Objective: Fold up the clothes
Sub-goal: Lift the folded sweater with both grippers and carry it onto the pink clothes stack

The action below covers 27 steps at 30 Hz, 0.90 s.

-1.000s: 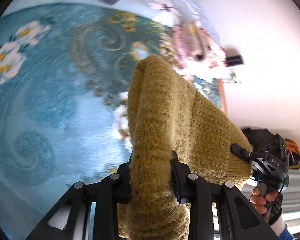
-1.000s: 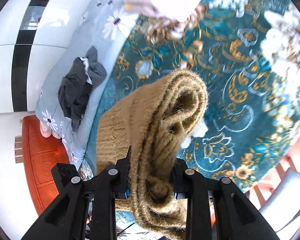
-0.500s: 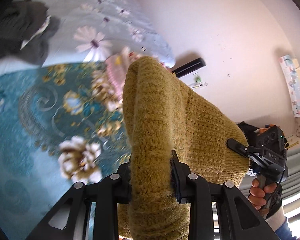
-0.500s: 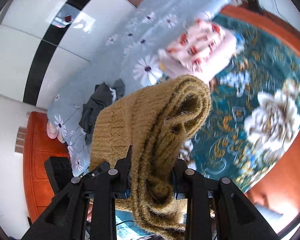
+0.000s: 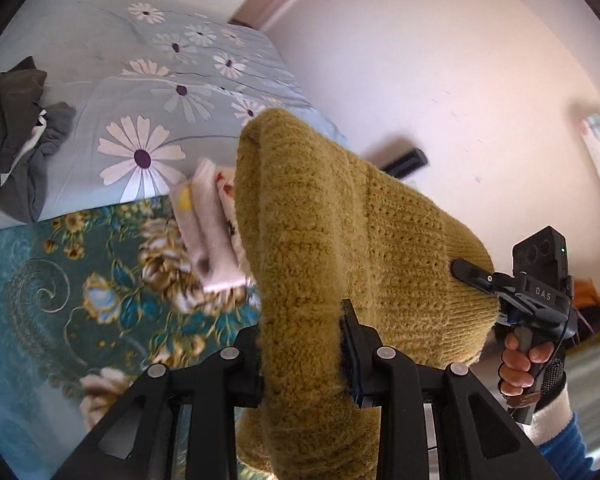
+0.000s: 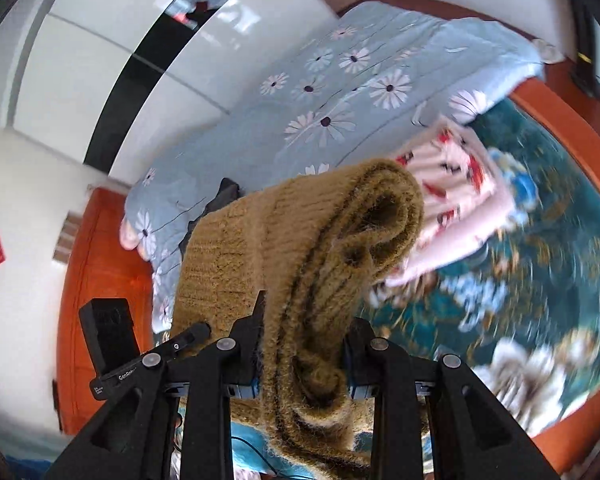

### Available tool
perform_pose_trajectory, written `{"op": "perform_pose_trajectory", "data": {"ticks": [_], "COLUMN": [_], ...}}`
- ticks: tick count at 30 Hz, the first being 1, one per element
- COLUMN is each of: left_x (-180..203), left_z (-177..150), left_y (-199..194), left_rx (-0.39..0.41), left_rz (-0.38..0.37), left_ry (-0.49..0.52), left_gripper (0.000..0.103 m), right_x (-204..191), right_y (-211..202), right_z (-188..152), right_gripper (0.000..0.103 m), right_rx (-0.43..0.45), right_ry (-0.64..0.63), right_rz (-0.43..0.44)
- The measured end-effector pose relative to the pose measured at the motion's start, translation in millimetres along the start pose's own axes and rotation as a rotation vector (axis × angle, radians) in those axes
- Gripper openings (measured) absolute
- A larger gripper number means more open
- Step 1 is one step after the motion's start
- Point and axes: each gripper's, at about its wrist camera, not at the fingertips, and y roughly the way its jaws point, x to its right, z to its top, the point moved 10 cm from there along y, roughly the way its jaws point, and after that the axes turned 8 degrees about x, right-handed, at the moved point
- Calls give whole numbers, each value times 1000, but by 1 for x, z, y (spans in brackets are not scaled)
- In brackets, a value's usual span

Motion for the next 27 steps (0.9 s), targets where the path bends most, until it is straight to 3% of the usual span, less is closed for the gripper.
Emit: {"op": "perform_pose_trajectory", "data": {"ticks": [4, 12, 27], "left_x": [14, 7, -47], "left_z": [7, 20, 56], "left_y": [48, 119, 201], "left_rx": [-21, -45, -27], "left_rz": [55, 132, 286], "left_ry": [-34, -149, -180], "left_gripper": [31, 31, 32], "right_x": [41, 97, 148], "right_y": [19, 71, 178], "right_z": [48, 104, 150], "right_gripper": [30, 30, 31], "right_rx": [-82, -228, -333], "right_ry": [-47, -101, -116], "right_rz": [1, -3, -19]}}
